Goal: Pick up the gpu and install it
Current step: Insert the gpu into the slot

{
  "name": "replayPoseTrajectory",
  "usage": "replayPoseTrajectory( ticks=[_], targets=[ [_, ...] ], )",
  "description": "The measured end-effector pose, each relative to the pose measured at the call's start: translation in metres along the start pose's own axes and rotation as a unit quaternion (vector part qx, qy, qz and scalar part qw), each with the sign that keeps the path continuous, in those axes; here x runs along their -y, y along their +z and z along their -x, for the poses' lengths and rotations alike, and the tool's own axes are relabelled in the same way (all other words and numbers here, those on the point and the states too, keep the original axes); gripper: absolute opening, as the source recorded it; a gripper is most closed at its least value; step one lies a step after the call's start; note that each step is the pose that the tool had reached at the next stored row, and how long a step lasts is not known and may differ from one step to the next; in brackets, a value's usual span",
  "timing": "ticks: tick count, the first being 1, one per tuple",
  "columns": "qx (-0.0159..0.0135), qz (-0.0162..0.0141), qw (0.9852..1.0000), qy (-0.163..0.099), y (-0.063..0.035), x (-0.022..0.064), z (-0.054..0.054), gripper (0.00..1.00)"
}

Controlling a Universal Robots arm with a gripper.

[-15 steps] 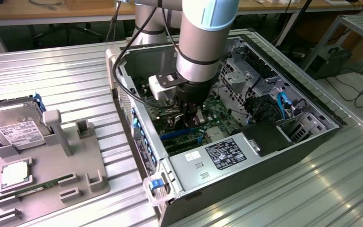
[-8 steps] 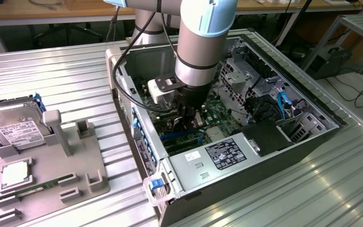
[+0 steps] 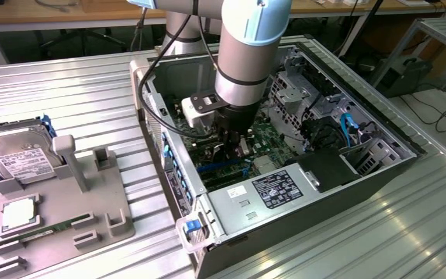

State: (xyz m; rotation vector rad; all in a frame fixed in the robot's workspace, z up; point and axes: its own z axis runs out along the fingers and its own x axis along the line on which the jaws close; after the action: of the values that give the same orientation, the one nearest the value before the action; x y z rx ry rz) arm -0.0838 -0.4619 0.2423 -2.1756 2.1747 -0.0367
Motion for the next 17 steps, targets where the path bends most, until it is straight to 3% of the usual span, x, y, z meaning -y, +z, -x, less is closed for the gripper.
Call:
replayPoseTrajectory(
  ticks=[10, 17],
  targets=[
    [0.0011, 0.0003, 1.0, 0.0, 0.0071, -0.0004, 0.0, 0.28],
    [0.0005, 0.0006, 1.0, 0.0, 0.0057, -0.0004, -0.0001, 0.28]
  ],
)
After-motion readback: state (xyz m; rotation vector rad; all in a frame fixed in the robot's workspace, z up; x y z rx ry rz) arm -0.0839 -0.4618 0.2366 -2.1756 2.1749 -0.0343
